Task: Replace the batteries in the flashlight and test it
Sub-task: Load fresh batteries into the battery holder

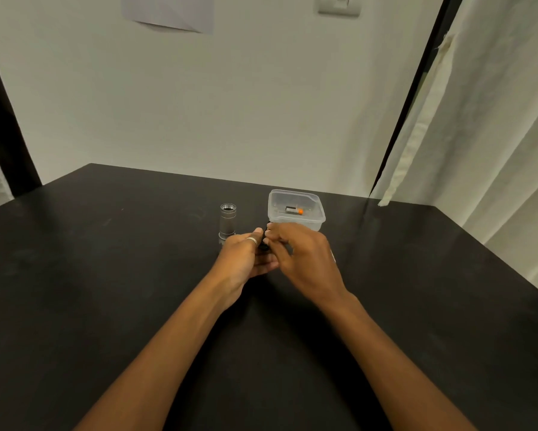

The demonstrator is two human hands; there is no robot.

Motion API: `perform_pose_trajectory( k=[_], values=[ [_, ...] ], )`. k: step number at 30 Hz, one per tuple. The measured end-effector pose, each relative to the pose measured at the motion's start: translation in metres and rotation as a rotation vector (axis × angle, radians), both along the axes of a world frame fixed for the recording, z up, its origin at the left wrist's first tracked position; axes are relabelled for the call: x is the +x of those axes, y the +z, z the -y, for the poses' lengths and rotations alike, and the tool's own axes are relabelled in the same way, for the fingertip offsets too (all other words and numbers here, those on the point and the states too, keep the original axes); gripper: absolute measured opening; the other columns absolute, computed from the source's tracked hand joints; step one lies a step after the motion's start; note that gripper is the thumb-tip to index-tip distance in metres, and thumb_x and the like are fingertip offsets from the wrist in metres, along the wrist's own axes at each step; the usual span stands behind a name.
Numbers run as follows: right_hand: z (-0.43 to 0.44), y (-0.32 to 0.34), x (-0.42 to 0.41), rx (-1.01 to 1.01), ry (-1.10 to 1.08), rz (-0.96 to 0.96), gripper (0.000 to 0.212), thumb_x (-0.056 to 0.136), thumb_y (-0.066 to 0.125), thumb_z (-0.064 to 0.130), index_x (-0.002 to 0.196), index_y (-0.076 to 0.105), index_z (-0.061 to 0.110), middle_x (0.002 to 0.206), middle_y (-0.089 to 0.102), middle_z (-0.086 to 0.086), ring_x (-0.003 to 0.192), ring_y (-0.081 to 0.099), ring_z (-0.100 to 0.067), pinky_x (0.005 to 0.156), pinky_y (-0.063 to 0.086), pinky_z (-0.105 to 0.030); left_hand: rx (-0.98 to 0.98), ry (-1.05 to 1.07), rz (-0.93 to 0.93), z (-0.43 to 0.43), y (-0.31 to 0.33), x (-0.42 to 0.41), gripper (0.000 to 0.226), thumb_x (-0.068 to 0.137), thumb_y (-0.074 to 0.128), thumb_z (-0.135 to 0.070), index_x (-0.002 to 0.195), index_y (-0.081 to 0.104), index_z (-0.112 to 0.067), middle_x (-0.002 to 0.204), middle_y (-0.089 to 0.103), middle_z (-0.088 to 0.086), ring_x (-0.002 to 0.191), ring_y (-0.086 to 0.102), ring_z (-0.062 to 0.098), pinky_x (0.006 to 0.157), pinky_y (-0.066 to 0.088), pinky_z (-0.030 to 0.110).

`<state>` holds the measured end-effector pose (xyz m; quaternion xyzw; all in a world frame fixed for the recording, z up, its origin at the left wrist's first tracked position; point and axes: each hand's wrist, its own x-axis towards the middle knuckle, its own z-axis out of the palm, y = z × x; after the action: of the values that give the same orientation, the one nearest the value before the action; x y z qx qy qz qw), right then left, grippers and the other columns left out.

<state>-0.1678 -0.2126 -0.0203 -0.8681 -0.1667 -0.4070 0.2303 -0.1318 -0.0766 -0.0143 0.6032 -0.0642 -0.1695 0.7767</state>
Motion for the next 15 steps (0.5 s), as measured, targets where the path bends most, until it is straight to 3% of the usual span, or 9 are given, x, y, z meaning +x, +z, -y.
perform_pose_trajectory(
  k=[4,8,12,15],
  values=[
    [-0.001,0.003,-0.001,0.14,0.036,-0.135,0.015,0.087,0.079,0.008,0.1,0.081,0.015,0.108,0.078,0.002,0.105,0.071,-0.012,0.095,0.057,-0.037,-0.012,-0.019,0.007,-0.001,-0.001,0.001,0.034,0.108,0.044,-0.023,0.101,0.073,-0.007,0.085,0.071,0.011,0.068,0.069,0.013,0.063,0.057,0.025],
    [-0.002,0.009,0.0,0.396,-0.034,-0.304,0.032,0.083,0.084,0.02,0.113,0.077,0.025,0.12,0.067,0.017,0.113,0.061,0.0,0.091,0.053,-0.025,-0.009,-0.04,0.016,-0.001,0.0,-0.001,0.033,0.108,0.044,-0.021,0.109,0.072,-0.002,0.081,0.074,0.005,0.069,0.072,0.011,0.069,0.059,0.028],
    [0.003,0.013,0.003,0.793,0.023,-0.577,0.075,0.075,0.092,0.021,0.141,0.056,0.022,0.135,0.06,0.01,0.122,0.058,-0.007,0.098,0.055,-0.031,0.004,-0.065,0.03,-0.001,0.002,-0.002,0.033,0.109,0.044,-0.022,0.11,0.071,-0.002,0.091,0.078,0.009,0.077,0.076,0.015,0.066,0.059,0.026],
    [0.005,0.015,0.003,0.967,0.121,-0.667,0.067,0.074,0.09,0.009,0.134,0.061,0.013,0.124,0.07,-0.001,0.116,0.067,-0.013,0.093,0.057,-0.025,0.017,-0.09,0.061,-0.002,0.001,-0.001,0.036,0.109,0.043,-0.026,0.108,0.072,-0.005,0.093,0.078,0.012,0.084,0.076,0.018,0.072,0.06,0.029]
  ],
)
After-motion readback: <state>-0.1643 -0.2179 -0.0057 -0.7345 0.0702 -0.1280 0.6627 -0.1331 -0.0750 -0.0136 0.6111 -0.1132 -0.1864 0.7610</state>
